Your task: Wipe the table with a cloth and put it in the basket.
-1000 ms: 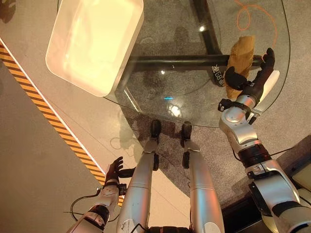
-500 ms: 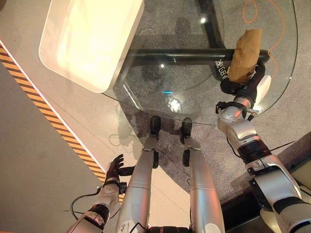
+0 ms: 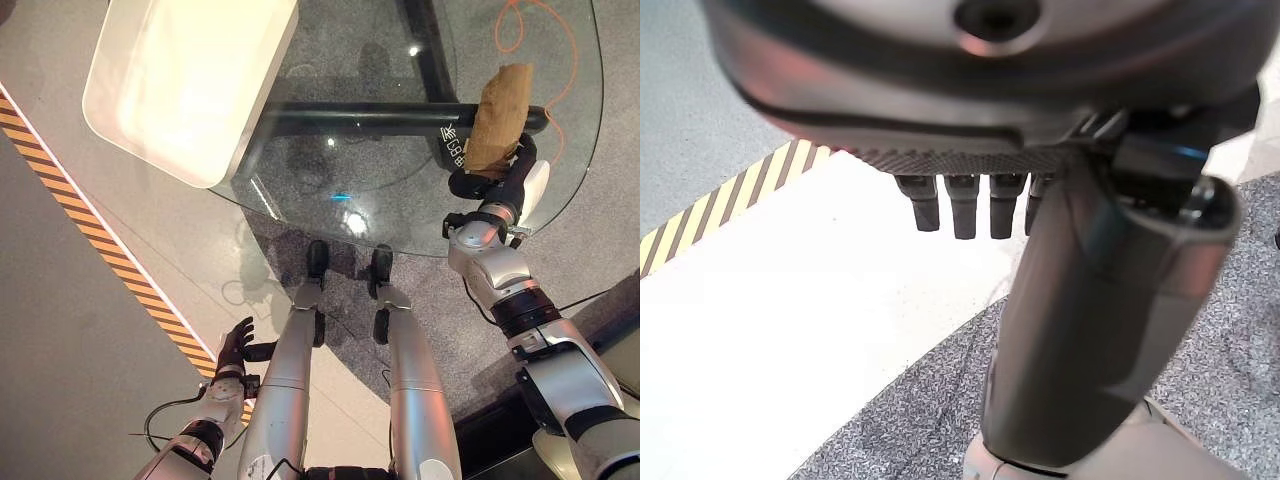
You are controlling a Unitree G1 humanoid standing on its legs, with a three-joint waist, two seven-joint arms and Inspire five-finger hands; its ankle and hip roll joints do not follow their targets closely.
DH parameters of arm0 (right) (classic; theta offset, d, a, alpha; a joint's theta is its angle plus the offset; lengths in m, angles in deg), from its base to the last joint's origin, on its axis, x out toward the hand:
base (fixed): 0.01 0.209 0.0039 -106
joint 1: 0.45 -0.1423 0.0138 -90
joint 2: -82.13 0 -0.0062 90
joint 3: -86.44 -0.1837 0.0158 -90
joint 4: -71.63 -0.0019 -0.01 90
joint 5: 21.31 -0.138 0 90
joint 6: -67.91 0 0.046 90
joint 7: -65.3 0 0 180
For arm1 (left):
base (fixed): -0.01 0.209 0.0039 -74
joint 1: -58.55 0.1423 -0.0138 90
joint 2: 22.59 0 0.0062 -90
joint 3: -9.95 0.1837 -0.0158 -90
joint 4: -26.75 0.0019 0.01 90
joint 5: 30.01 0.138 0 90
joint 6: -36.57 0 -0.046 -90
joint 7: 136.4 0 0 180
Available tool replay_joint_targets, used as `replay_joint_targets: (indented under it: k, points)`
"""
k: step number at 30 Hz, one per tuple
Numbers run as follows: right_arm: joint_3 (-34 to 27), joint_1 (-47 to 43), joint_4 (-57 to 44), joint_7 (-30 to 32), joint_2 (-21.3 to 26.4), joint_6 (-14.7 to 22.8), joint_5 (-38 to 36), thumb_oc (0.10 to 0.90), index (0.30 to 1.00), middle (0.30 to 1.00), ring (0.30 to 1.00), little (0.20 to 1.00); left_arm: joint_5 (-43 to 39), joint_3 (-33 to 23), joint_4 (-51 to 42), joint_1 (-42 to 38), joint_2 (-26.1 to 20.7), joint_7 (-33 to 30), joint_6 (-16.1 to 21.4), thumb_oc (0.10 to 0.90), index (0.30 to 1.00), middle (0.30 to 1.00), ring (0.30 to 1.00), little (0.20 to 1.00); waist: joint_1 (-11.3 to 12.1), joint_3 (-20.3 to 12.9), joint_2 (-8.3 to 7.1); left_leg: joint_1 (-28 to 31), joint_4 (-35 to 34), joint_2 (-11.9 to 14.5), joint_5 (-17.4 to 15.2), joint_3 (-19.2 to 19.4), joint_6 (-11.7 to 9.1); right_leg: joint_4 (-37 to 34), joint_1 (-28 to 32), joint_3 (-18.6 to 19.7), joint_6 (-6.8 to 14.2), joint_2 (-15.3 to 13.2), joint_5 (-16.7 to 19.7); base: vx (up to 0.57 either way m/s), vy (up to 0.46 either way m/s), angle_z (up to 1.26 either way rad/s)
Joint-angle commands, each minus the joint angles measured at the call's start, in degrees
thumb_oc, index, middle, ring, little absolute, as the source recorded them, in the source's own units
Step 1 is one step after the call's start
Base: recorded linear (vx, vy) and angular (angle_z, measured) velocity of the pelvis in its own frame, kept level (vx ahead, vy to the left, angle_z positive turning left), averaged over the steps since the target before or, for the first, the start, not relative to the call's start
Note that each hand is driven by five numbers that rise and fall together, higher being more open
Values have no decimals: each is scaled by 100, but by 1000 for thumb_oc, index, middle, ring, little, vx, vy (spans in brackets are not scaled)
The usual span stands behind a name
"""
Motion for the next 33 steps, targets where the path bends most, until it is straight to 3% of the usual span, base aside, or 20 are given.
replay_joint_targets:
  k: [1, 2, 4, 5, 6, 27, 33]
  points:
    - [-7, 410, -213, 25, -24, 285, -277, 800, 900, 900, 900, 900, -200, 103, 74, 458, 385, -36, -1, 800, 900, 900, 900, 900, 78, -106, 105, -71, 388, -199, -551, -173, 116, -466, -16, -257, 20, 202, 432, 0, 0, 0]
    - [-25, 388, -176, -1, -20, 319, -308, 800, 900, 900, 900, 900, -196, 107, 73, 457, 387, -53, -18, 800, 900, 900, 900, 900, 83, -106, 107, -80, 389, -201, -552, -175, 121, -469, -24, -258, 19, 200, 435, 0, 0, 0]
    - [-35, 346, -122, -68, -12, 367, -405, 613, 740, 740, 740, 713, -212, 118, 90, 447, 379, -68, -31, 800, 900, 900, 900, 900, 89, -106, 107, -85, 386, -210, -545, -186, 124, -470, -32, -261, 18, 204, 443, 0, 0, 0]
    - [-44, 331, -108, -107, -9, 386, -428, 311, 481, 481, 481, 411, -212, 111, 95, 445, 384, -76, -32, 800, 900, 900, 900, 900, 91, -106, 108, -89, 387, -214, -545, -192, 121, -471, -36, -261, 20, 205, 446, 0, 0, 0]
    - [-43, 297, -87, -148, -8, 389, -462, 100, 300, 300, 300, 200, -210, 111, 88, 438, 387, -88, -32, 800, 900, 900, 900, 900, 96, -106, 110, -102, 395, -219, -548, -194, 116, -465, -46, -266, 21, 205, 442, 0, 0, 0]
    - [49, -165, -128, -337, 14, 225, -269, 100, 300, 300, 300, 200, -273, 156, -70, 373, 470, -178, -120, 800, 900, 900, 900, 900, 184, -106, 181, -196, 401, -265, -535, -218, 131, -419, -160, -285, 52, 172, 437, 2, 11, 0]
    - [92, -289, -302, -540, 26, 446, -224, 100, 300, 300, 300, 200, -271, 179, -142, 380, 526, -237, -134, 800, 900, 900, 900, 900, 212, -106, 200, -189, 374, -276, -535, -222, 145, -422, -168, -291, 76, 152, 441, 3, 17, 1]
